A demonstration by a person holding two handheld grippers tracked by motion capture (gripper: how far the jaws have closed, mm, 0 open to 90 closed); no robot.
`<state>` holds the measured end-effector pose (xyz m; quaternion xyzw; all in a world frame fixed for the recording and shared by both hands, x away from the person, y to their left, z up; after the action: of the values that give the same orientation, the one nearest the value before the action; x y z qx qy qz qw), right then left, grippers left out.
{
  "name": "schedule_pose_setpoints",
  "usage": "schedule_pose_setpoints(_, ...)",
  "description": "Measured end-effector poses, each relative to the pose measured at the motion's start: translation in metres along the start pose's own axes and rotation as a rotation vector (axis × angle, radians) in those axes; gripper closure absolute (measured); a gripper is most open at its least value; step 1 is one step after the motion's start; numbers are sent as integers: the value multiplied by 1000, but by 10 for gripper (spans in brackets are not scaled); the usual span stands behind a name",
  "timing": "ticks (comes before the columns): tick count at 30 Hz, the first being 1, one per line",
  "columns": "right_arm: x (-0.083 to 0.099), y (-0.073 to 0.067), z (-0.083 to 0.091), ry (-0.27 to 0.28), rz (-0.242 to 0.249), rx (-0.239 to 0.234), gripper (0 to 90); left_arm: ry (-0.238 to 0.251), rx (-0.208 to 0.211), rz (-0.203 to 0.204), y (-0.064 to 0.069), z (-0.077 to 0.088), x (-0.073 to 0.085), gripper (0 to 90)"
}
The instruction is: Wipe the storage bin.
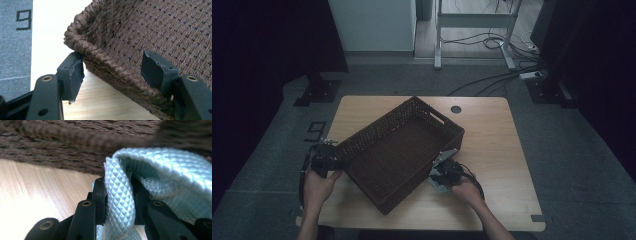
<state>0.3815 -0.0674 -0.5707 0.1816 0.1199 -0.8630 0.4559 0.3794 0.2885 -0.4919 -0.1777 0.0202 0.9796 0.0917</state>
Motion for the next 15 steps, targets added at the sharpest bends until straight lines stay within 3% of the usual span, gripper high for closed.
schedule_pose_setpoints(15,-4,-19,-4,-4,29,-15,696,-2,0,1,0,0,0,351)
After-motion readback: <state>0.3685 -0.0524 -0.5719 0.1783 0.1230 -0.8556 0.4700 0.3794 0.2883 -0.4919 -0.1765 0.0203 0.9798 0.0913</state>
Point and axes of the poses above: each handheld gripper's, and its own axes: z roughly backward along the jaws, x roughly out of its underside, y roughly to its right, the point moved 6 cm from there along -z, roughly forward along the jaws, and after that the axes turned 13 degrees about -y, right-handed, at the moved point
